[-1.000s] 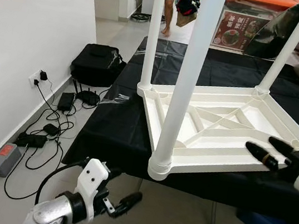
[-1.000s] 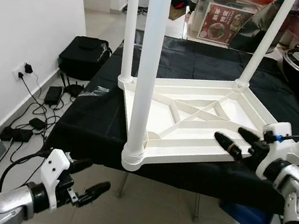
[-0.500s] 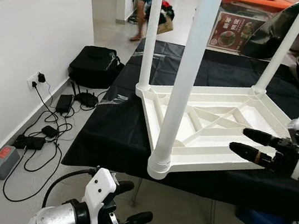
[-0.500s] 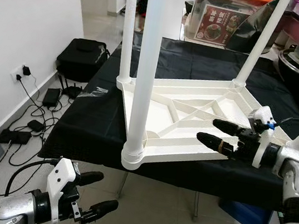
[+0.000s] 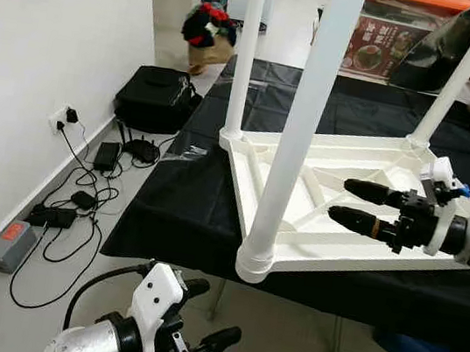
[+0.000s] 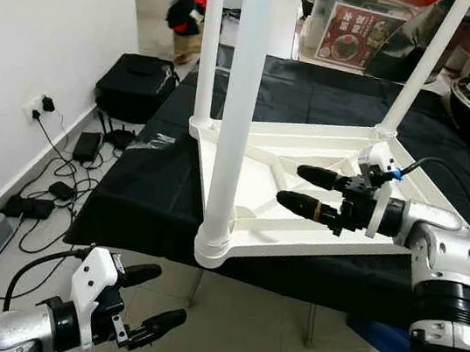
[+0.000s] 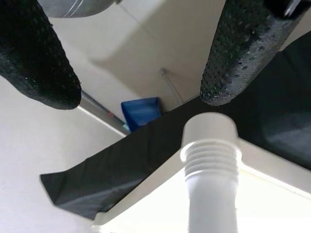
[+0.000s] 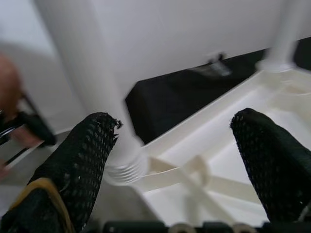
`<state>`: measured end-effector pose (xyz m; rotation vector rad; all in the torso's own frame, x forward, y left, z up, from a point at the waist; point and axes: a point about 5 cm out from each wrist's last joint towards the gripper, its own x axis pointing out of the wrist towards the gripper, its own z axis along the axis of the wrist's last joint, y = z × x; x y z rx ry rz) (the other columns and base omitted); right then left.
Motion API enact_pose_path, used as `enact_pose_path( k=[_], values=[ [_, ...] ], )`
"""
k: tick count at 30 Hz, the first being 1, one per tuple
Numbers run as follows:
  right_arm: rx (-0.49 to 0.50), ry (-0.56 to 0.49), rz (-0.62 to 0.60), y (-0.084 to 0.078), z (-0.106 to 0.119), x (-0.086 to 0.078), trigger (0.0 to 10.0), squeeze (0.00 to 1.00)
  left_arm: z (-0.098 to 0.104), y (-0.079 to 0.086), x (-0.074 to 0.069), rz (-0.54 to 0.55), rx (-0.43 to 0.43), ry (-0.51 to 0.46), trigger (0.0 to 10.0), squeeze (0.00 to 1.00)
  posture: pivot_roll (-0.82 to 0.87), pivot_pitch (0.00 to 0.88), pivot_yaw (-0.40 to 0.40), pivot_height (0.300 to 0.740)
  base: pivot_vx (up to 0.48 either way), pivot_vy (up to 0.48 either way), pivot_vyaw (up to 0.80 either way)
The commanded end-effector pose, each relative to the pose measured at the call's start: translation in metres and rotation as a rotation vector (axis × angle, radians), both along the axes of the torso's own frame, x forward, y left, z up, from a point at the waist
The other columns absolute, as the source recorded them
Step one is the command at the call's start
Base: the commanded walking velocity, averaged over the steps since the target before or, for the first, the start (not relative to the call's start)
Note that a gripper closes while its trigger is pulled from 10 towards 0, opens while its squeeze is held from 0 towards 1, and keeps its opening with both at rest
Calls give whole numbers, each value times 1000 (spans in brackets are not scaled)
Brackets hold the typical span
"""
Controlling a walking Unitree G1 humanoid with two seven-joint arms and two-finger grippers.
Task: Building children table
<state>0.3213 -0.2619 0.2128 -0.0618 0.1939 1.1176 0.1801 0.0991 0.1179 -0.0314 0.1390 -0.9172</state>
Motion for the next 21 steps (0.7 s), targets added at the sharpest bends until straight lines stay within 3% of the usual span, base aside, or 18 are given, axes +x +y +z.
enact_pose_path(
  k=[1,3,11,15,17,21],
  values=[
    [-2,0,28,3,0,0,10000,0,-1,1,-1,-4,16,10,10000,0,164,49,-39,740,0,0,0],
    [-11,22,101,9,-2,-3,10000,0,0,2,-5,-5,18,9,10000,0,166,57,-40,740,0,0,0],
    [-15,32,177,25,-6,-2,10000,0,1,4,-6,16,25,3,10000,0,167,62,-40,740,0,0,0],
    [-8,23,210,37,-5,0,10000,0,1,13,-3,106,55,-28,10000,0,172,66,-42,740,0,0,0],
    [-1,14,234,47,-4,3,10000,0,-1,22,0,201,88,-50,10000,0,174,69,-46,740,0,0,0],
    [10,7,248,54,-3,4,10000,0,-2,25,1,235,103,-51,10000,0,176,71,-47,740,0,0,0]
  ],
)
